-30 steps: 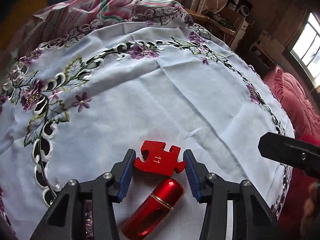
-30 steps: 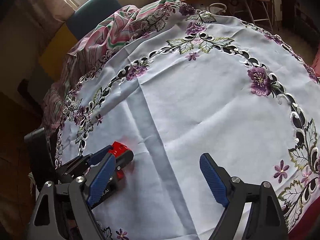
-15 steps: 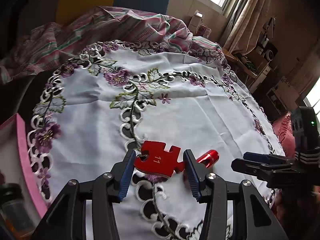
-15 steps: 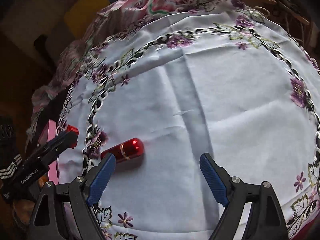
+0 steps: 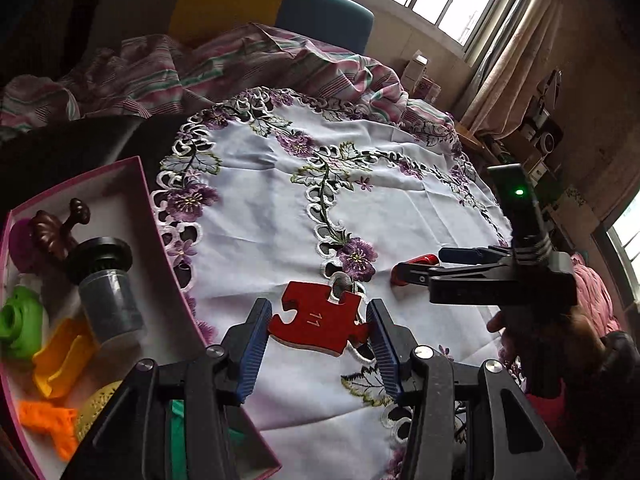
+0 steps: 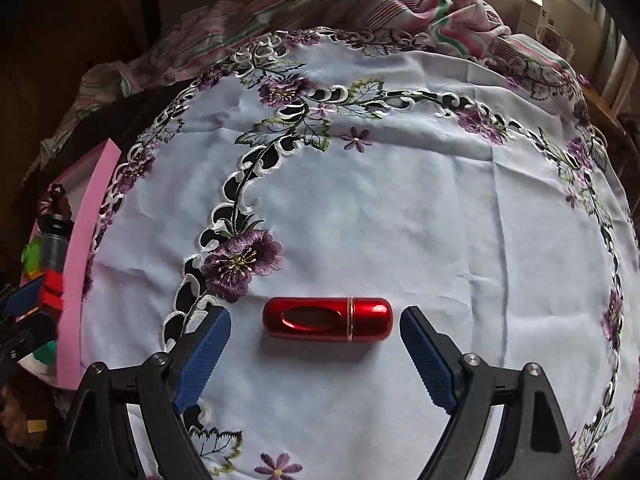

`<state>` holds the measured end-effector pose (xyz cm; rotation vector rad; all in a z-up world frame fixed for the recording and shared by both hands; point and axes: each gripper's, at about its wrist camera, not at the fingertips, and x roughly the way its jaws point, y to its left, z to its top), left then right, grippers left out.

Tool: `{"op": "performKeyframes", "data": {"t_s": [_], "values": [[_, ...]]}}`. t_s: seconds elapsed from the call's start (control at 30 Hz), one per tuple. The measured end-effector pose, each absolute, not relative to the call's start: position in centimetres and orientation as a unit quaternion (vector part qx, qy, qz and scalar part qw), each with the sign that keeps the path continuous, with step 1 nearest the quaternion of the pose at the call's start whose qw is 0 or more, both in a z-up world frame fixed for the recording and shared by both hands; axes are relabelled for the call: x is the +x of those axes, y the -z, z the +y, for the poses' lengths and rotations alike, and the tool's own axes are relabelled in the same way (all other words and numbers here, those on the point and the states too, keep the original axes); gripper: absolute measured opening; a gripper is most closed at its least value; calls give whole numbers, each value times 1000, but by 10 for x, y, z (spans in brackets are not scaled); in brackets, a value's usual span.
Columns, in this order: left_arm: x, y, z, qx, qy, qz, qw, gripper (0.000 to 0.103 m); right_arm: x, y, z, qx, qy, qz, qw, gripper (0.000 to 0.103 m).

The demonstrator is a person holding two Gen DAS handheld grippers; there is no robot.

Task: Organize rigid objects
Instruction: 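Grasp the red puzzle piece with the left gripper while the right grasps the red cylinder, then carry the red puzzle piece into the tray and open the left gripper while the right holds the red cylinder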

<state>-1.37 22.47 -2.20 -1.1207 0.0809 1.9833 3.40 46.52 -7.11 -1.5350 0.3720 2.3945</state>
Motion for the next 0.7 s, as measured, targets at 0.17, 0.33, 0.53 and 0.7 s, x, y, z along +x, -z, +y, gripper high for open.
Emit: {"op": "performKeyframes", "data": {"t_s": [0.17, 0.33, 0.53, 0.7], "values": [[-7, 11, 201, -420, -814, 36, 401, 50, 29, 98, 468, -548, -811, 116, 165, 76], [-5, 8, 179, -405, -838, 47, 363, 50, 34, 99, 468, -540, -816, 116, 171, 76], [-4, 12, 155, -394, -860, 66, 318, 50, 34, 102, 471, -534, -819, 129, 164, 77], [-3, 11, 137, -381, -876, 76, 286, 50, 35, 101, 468, -526, -825, 126, 164, 77]]}}
